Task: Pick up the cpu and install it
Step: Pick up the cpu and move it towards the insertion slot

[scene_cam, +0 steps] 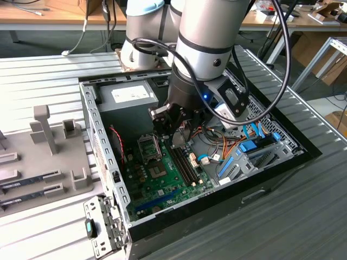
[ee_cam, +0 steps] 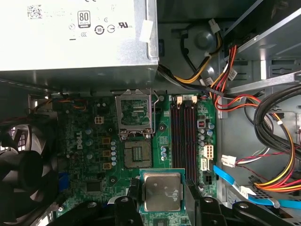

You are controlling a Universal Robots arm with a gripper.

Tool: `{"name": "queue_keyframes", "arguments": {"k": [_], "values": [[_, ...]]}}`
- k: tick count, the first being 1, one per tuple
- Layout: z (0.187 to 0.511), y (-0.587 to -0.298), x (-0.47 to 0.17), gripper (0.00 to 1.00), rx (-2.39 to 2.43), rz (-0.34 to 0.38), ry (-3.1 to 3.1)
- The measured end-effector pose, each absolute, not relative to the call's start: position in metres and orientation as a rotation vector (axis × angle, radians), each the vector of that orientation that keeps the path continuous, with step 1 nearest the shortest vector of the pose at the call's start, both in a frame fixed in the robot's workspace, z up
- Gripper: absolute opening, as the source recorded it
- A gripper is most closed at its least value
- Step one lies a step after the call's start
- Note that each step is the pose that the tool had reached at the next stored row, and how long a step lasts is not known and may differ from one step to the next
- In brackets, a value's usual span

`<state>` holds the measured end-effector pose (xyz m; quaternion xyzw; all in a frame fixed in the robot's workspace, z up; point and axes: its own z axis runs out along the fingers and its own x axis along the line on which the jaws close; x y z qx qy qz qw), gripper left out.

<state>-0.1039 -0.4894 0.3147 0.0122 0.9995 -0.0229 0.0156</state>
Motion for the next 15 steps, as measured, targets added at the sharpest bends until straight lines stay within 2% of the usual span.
{"name": "queue_keyframes", "arguments": {"k": [15], "values": [[0.3084,-0.4910,-0.1039,0.47,0.038,-0.071,3.109]]}}
